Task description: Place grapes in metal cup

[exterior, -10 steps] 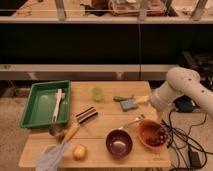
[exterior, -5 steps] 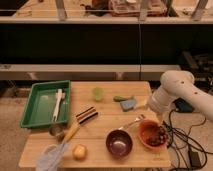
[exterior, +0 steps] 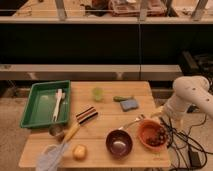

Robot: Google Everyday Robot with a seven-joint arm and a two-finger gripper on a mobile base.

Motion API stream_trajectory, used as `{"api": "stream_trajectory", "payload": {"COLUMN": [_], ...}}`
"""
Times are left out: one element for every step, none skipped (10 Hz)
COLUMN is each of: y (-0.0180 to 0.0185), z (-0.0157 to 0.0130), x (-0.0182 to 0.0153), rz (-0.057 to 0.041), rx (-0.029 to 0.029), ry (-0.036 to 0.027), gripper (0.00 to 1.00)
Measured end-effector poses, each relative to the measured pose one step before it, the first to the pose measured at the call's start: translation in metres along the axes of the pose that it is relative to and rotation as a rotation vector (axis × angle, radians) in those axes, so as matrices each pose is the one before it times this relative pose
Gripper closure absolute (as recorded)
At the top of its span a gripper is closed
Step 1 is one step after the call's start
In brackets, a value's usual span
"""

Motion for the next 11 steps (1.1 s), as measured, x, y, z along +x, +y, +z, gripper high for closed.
{"api": "stream_trajectory", "payload": {"y": [0.01136,0.01607,0.00873,0.00176,-0.00053,0.00198,-0.00139,-0.00385,-0.00439,0.00014,0.00289], "z": [0.00459,0.00674,0.00554,0.00738,0.00318,0.00146,0.00021,0.00225,0.00509,0.00613,0.01090], "x": [0.00084,-0.00292,-0.00225,-0.00537,-0.00432,-0.00437,-0.00254,-0.00294,-0.00084,-0.00122,-0.00116], "rz": [0.01137,0.01459,0.00808,0.00456,0.00045,-0.00092,-0.00319,-0.00742,-0.00728,0.00138,0.00626], "rx": [-0.00459,-0.00888,-0.00503,-0.00407,0.00188,-0.00343,0.00191,-0.00089,0.00165,-0.00307,-0.00715], "ry": [0.00789,0.00293,0.00385,0.00252,0.00350,0.00384,0.00512,0.00262,0.00252,-0.00472,-0.00776], "gripper": [0.20,0.20,0.20,0.20,0.20,0.20,0.20,0.20,0.20,0.20,0.20]}}
